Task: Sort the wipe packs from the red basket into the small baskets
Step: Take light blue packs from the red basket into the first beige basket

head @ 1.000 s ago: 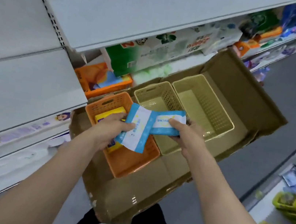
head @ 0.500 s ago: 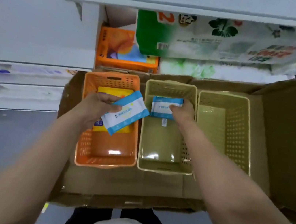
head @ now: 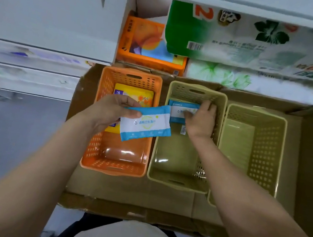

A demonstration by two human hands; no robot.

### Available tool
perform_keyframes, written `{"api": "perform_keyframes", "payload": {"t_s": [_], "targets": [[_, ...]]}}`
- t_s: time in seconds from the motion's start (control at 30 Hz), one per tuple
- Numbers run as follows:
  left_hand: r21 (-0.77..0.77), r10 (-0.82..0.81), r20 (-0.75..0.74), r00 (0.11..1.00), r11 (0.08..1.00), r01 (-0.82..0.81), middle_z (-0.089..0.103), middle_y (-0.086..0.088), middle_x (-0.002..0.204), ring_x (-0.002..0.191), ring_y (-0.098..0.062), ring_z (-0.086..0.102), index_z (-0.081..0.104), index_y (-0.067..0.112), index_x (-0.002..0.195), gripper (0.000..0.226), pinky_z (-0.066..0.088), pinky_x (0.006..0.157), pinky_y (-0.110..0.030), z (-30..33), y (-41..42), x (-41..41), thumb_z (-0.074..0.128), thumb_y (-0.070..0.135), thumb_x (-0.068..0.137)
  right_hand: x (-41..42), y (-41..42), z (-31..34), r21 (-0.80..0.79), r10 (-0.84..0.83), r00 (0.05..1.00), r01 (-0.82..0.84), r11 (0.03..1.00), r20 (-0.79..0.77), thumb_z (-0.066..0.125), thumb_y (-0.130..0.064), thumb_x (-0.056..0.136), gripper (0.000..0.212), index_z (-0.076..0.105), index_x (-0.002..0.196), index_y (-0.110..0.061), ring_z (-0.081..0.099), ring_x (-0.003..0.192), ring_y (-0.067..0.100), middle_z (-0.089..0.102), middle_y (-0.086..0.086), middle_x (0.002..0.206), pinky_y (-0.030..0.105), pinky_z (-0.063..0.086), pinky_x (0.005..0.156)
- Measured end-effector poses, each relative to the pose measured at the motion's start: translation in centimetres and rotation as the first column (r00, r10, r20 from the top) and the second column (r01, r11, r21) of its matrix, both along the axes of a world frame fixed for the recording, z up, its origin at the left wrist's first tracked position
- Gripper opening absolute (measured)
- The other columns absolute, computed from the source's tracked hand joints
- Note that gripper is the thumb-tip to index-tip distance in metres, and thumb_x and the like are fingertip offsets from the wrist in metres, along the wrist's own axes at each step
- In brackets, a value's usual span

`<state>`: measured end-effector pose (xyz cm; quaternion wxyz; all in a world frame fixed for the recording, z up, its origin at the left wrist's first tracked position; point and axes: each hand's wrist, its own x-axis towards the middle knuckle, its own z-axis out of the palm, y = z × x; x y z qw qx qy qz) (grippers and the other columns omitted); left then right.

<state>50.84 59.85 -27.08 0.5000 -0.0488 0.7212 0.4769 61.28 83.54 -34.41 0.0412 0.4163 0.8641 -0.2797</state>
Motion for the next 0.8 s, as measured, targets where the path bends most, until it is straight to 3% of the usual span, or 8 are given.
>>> {"api": "perform_keyframes", "payload": {"t_s": [0.03, 0.1, 0.2, 0.27, 0.4, 0.53, 0.7, 0.8], "targets": [[0.001, -0.020, 0.000, 1.000, 1.000, 0.020, 0.076, -0.002, 0.098, 0.092, -0.019, 0.073, 0.073, 0.021, 0.097, 0.021, 0.059, 0.080, -0.035, 0.0, 0.3, -0.2, 0.080, 0.016, 0.078, 0.2, -0.1, 1.0, -0.014, -0.006, 0.997, 0.005, 1.000, -0.080, 0.069, -0.030, 0.089, 0.049, 0.050, 0.130, -0.013, 0.050, 0.124, 0.026, 0.050, 0.009, 0.134, 0.036, 0.042, 0.103], [0.018, -0.051, 0.002, 0.999, 0.999, 0.051, 0.076, 0.001, 0.093, 0.088, -0.015, 0.074, 0.076, 0.024, 0.093, 0.018, 0.059, 0.066, -0.027, 0.2, 1.4, -0.4, 0.080, 0.016, 0.078, 0.3, 0.0, 3.5, -0.304, -0.036, 0.975, -0.033, 0.952, -0.218, 0.064, -0.044, 0.090, 0.035, 0.063, 0.120, -0.025, 0.057, 0.115, 0.008, 0.063, -0.009, 0.122, 0.030, 0.046, 0.100], [0.078, -0.074, -0.019, 0.997, 0.994, 0.075, 0.076, -0.003, 0.093, 0.084, -0.014, 0.074, 0.075, 0.022, 0.093, 0.019, 0.057, 0.062, -0.023, 0.3, 3.6, -0.2, 0.079, 0.011, 0.078, 0.7, 0.4, 6.9, -0.707, 0.207, 0.964, -0.265, 0.656, -0.168, 0.067, -0.061, 0.081, 0.040, 0.066, 0.116, -0.041, 0.062, 0.105, -0.006, 0.067, -0.021, 0.114, 0.015, 0.050, 0.087], [0.127, -0.042, -0.052, 0.998, 0.991, 0.049, 0.075, -0.005, 0.093, 0.081, -0.014, 0.073, 0.071, 0.019, 0.099, 0.024, 0.056, 0.063, -0.023, 0.4, 5.3, 0.5, 0.078, 0.008, 0.078, 0.9, 1.0, 7.0, -0.691, 0.308, 0.944, -0.300, 0.657, -0.116, 0.077, -0.045, 0.080, 0.035, 0.068, 0.113, -0.037, 0.062, 0.098, -0.006, 0.066, -0.019, 0.115, 0.007, 0.049, 0.075], [0.100, 0.186, -0.169, 0.968, 0.980, -0.171, 0.068, -0.001, 0.099, 0.086, -0.013, 0.067, 0.061, 0.013, 0.119, 0.041, 0.052, 0.067, -0.020, -0.5, 7.1, 2.4, 0.076, 0.006, 0.082, 1.6, 3.4, 6.1, -0.565, 0.037, 0.995, -0.084, 0.821, -0.094, 0.078, -0.023, 0.083, 0.023, 0.070, 0.104, -0.023, 0.067, 0.092, 0.010, 0.070, -0.008, 0.099, 0.024, 0.055, 0.078], [-0.169, -0.036, -0.476, 0.879, 0.984, -0.051, 0.052, 0.000, 0.114, 0.098, -0.014, 0.054, 0.047, 0.034, 0.137, 0.067, 0.044, 0.073, -0.021, -1.7, 7.2, 4.9, 0.079, 0.023, 0.080, 2.2, 4.9, 5.2, -0.361, 0.074, 0.997, -0.057, 0.931, 0.034, 0.076, -0.025, 0.083, 0.021, 0.070, 0.103, -0.025, 0.064, 0.087, 0.011, 0.067, -0.009, 0.096, 0.021, 0.048, 0.067], [-0.130, -0.069, -0.470, 0.880, 0.991, 0.008, 0.050, -0.001, 0.123, 0.104, -0.016, 0.057, 0.027, 0.052, 0.147, 0.087, 0.045, 0.075, -0.018, -2.5, 5.7, 6.5, 0.077, 0.022, 0.082, 1.1, 3.7, 3.3, -0.270, 0.278, 0.946, -0.227, 0.936, 0.169, 0.074, -0.025, 0.086, 0.036, 0.068, 0.121, -0.019, 0.057, 0.094, 0.012, 0.063, -0.003, 0.118, 0.019, 0.038, 0.077], [-0.130, -0.115, -0.459, 0.881, 0.990, 0.061, 0.053, 0.001, 0.118, 0.098, -0.014, 0.059, 0.027, 0.056, 0.145, 0.086, 0.054, 0.081, -0.030, -2.5, 4.5, 6.1, 0.076, 0.021, 0.083, 0.5, 3.0, 1.5, -0.282, 0.360, 0.899, -0.288, 0.915, 0.249, 0.072, -0.024, 0.088, 0.038, 0.066, 0.126, -0.020, 0.059, 0.109, 0.017, 0.060, 0.001, 0.130, 0.021, 0.042, 0.083]]}}
